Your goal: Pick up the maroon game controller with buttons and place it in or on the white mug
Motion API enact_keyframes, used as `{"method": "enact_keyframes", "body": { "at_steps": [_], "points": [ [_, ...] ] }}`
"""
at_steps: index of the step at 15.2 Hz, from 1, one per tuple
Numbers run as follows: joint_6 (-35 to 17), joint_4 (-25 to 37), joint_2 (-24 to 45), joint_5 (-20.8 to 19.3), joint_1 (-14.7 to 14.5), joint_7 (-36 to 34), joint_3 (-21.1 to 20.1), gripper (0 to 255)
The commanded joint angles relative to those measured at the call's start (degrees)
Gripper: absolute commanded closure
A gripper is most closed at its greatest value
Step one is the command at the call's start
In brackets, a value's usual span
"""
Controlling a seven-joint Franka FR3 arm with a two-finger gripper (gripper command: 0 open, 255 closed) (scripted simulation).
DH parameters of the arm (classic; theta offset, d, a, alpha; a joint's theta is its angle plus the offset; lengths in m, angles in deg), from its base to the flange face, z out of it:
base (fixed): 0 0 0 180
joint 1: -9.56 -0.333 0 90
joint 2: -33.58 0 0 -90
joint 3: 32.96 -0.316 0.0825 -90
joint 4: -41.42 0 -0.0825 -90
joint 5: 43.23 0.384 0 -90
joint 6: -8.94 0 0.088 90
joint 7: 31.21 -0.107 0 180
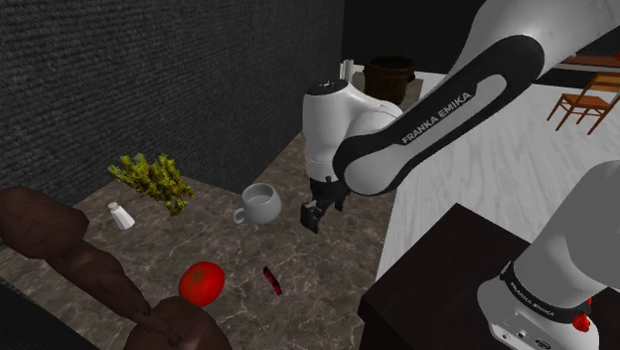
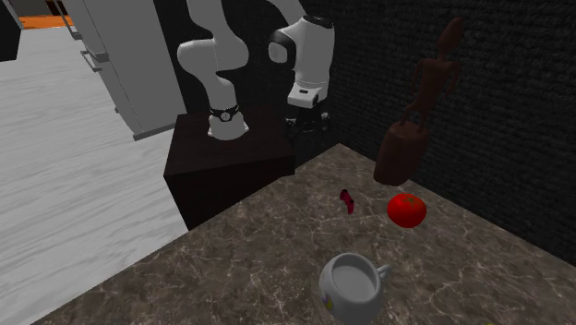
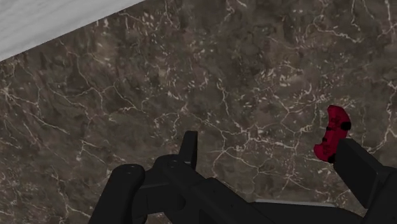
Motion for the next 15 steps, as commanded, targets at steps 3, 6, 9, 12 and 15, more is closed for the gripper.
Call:
{"method": "enact_keyframes", "body": {
  "at_steps": [3,6,9,12,15],
  "points": [
    [-3.9,4.9,9.8,-7.4,-1.1,-8.1,-0.7,0],
    [-5.9,9.4,17.3,-13.2,-3.7,-14.1,0.6,0],
    [-7.0,14.5,24.3,-17.8,-7.1,-19.0,2.7,0],
    [-7.6,20.3,31.1,-21.0,-10.6,-22.7,4.9,0],
    [-7.7,26.6,37.7,-23.2,-14.0,-25.3,6.9,0]
  ]
}}
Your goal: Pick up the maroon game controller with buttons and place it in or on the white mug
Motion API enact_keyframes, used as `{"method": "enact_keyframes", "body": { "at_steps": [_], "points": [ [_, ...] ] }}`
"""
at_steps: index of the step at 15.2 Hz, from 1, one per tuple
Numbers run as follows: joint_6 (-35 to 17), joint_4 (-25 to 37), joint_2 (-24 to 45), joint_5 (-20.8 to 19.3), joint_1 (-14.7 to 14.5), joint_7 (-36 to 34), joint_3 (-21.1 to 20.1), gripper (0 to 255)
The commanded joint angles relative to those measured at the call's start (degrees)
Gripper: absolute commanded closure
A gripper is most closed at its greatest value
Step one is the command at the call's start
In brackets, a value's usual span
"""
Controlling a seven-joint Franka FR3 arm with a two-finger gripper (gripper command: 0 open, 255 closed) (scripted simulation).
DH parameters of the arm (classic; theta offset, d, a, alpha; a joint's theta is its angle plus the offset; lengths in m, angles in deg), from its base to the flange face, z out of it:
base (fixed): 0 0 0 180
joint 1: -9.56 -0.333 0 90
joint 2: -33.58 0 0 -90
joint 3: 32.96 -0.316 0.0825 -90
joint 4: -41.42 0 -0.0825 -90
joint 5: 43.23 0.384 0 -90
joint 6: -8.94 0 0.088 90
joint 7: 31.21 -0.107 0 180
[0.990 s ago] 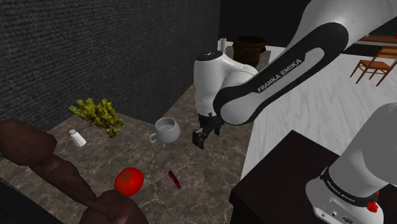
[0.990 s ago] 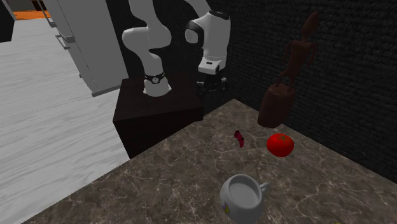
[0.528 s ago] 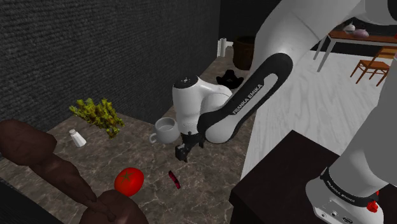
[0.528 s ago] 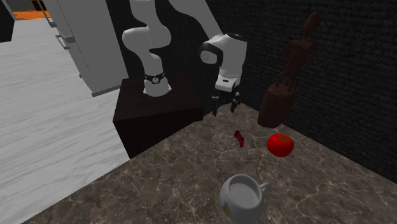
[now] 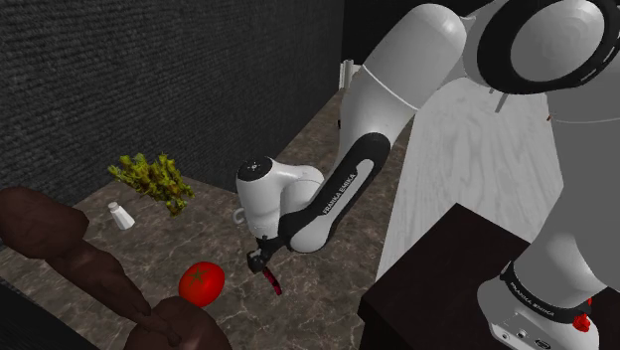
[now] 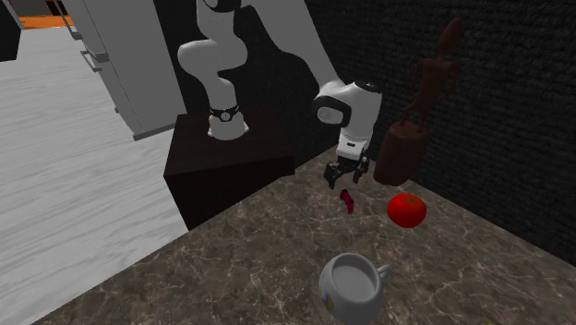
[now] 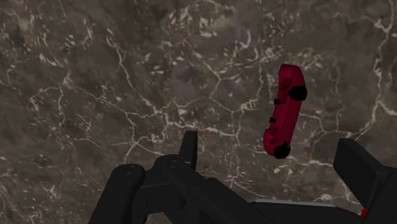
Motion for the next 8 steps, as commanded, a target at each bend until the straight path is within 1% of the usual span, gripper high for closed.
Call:
{"method": "enact_keyframes", "body": {
  "at_steps": [1,2,3,8],
  "points": [
    [-0.2,4.0,4.2,-1.3,-2.3,-1.8,1.2,0],
    [-0.1,6.3,6.4,-1.7,-3.3,-2.4,1.8,0],
    [0.0,7.4,7.4,-1.9,-3.7,-2.7,2.0,0],
    [-2.1,8.7,10.7,-3.0,-4.6,-3.4,3.4,0]
  ]
}}
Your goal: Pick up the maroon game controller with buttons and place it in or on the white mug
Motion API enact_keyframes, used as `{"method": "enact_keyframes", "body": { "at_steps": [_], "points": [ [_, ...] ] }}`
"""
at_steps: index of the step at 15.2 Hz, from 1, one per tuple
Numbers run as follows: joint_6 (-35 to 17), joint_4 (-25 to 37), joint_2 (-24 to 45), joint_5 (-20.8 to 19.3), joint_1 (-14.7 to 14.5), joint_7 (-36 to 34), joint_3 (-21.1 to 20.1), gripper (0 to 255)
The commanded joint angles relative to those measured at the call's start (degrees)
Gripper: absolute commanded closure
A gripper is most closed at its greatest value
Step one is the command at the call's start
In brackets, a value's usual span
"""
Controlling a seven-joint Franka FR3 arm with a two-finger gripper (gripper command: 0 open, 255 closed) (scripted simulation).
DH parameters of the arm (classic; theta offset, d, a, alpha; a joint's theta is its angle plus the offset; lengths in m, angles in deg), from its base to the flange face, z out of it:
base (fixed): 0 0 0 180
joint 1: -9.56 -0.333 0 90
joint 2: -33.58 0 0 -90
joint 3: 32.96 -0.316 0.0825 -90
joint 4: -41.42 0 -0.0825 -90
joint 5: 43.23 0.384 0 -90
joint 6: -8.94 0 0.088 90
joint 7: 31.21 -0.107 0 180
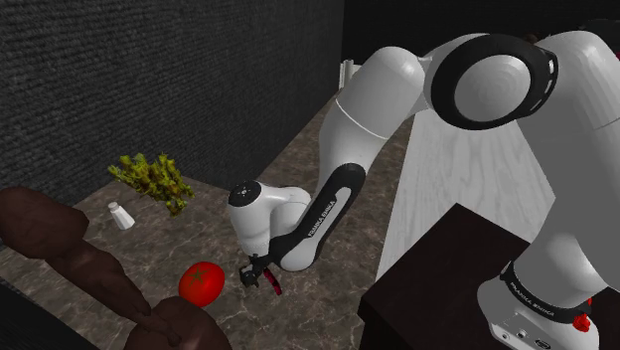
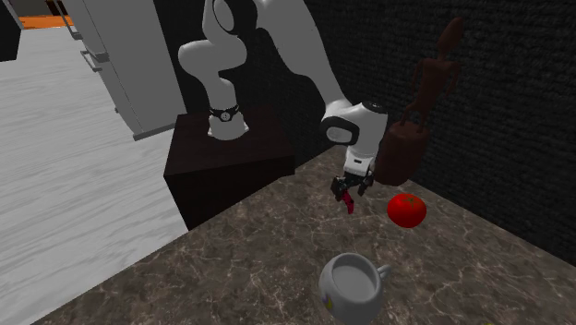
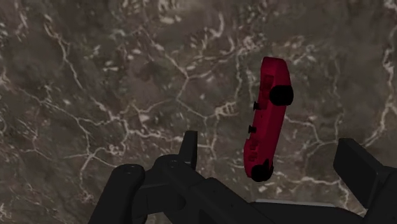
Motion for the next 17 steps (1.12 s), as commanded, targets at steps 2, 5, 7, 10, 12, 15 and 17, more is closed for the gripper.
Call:
{"method": "enact_keyframes", "body": {
  "at_steps": [2,5,7,10,12,15,17],
  "points": [
    [-1.1,1.1,2.1,-0.6,-0.5,-0.4,0.8,0],
    [-1.3,1.3,2.5,-0.8,-0.6,-0.5,0.9,0],
    [-1.3,1.3,2.5,-0.8,-0.6,-0.5,0.9,0],
    [-1.3,1.3,2.5,-0.8,-0.6,-0.5,0.9,0],
    [-1.3,1.3,2.5,-0.8,-0.6,-0.5,0.9,255],
    [-1.3,1.3,2.5,-0.8,-0.6,-0.5,0.9,255],
    [-1.3,1.3,2.5,-0.7,-0.7,-0.5,0.9,255]
  ]
}}
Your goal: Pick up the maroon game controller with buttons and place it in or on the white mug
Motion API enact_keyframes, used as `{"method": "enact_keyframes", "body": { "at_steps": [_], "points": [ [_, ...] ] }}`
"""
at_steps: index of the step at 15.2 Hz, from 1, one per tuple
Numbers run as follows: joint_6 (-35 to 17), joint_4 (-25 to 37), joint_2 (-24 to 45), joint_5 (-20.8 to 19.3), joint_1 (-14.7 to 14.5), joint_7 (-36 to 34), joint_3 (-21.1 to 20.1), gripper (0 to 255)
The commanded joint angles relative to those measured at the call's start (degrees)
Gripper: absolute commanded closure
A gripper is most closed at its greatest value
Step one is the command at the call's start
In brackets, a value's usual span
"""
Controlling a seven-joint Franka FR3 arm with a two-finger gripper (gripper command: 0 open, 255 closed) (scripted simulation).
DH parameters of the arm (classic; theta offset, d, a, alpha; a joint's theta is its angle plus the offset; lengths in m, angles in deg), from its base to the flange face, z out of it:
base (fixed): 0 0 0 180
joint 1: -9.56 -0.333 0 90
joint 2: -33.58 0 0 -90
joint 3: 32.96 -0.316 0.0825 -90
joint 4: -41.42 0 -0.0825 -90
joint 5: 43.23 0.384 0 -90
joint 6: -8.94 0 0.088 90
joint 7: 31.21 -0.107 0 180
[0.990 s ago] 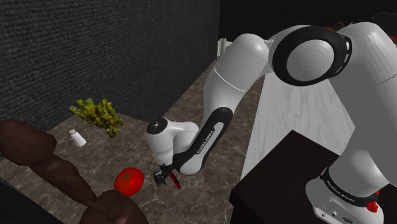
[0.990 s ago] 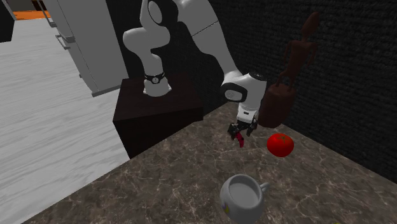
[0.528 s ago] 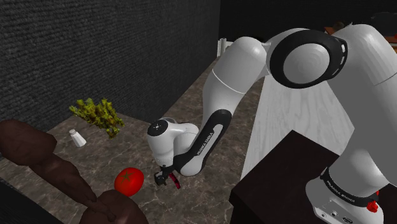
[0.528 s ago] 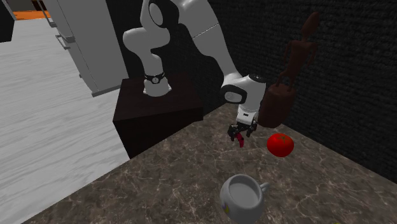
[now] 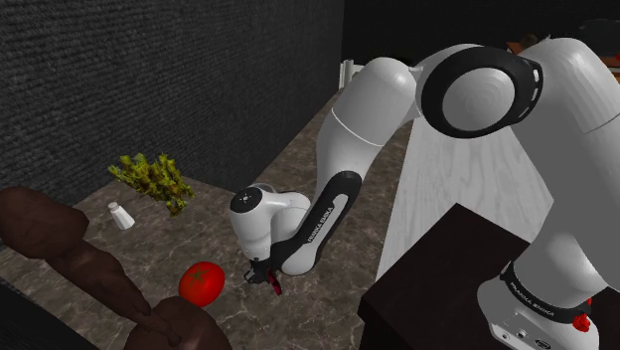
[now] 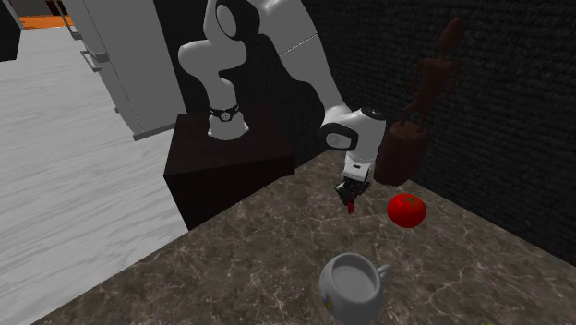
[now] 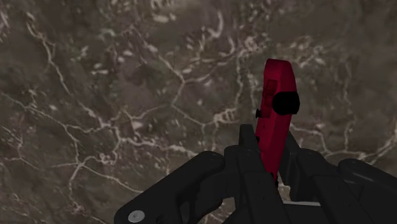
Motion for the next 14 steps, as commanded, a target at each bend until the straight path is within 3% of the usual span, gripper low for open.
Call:
{"method": "enact_keyframes", "body": {
  "at_steps": [1,14],
  "points": [
    [0.0,0.0,0.0,0.0,0.0,0.0,0.0,255],
    [4.5,-3.0,-7.4,2.6,2.2,1.9,-2.9,255]
  ]
}}
